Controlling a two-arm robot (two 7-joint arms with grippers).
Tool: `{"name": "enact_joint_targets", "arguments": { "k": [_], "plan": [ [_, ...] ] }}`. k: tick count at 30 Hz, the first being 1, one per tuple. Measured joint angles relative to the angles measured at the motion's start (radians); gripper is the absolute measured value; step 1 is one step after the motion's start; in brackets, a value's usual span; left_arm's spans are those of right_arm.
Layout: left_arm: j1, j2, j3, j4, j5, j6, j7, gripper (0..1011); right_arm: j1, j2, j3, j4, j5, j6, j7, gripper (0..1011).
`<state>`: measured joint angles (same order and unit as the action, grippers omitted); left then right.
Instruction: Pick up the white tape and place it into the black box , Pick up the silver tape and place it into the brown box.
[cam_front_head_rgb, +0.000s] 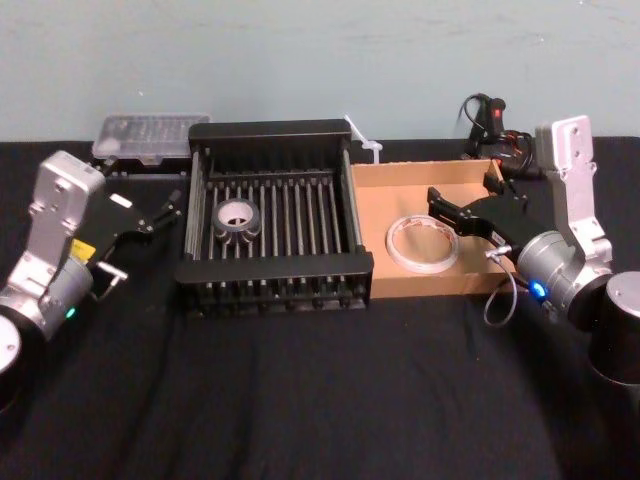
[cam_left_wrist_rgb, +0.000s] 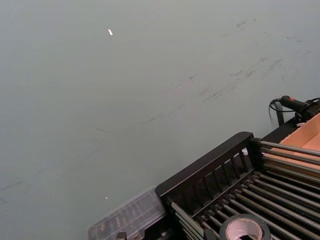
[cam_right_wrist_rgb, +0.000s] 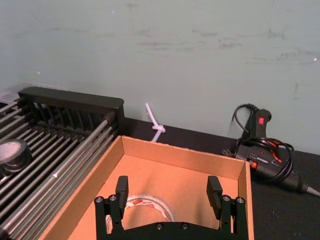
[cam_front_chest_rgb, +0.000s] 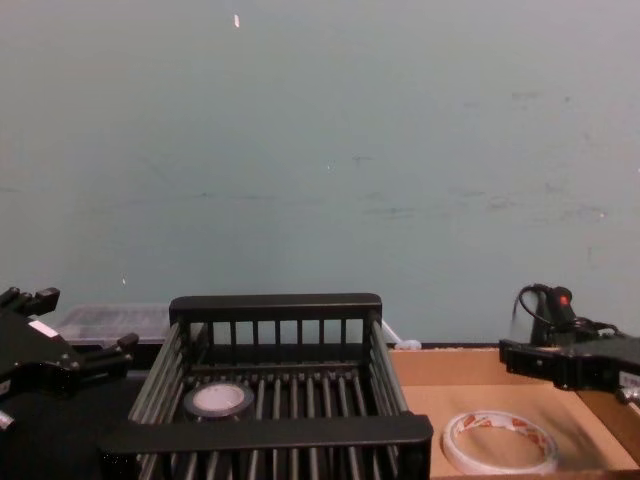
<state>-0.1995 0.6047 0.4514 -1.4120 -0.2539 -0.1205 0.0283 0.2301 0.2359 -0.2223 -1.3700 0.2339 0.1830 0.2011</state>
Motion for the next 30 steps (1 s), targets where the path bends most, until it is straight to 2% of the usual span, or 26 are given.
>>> {"name": "enact_joint_targets", "arguments": {
  "k": [15, 16, 23, 30],
  "plan": [
    [0.0, 0.0, 0.0, 0.0, 0.0, 0.0, 0.0, 1001, -0.129, -0.003, 0.011, -0.163, -0.062, -0.058, -0.034, 1002],
    [0.0, 0.0, 0.0, 0.0, 0.0, 0.0, 0.0, 1001, -0.152, -0.008, 0.016, -0.183, -0.071, -0.068, -0.043, 1002],
    [0.0, 0.0, 0.0, 0.0, 0.0, 0.0, 0.0, 1001, -0.218, -0.016, 0.023, -0.225, -0.126, -0.126, -0.08, 1002],
    [0.0, 0.0, 0.0, 0.0, 0.0, 0.0, 0.0, 1001, -0.262, -0.029, 0.041, -0.245, -0.151, -0.158, -0.088, 1002]
  ]
}}
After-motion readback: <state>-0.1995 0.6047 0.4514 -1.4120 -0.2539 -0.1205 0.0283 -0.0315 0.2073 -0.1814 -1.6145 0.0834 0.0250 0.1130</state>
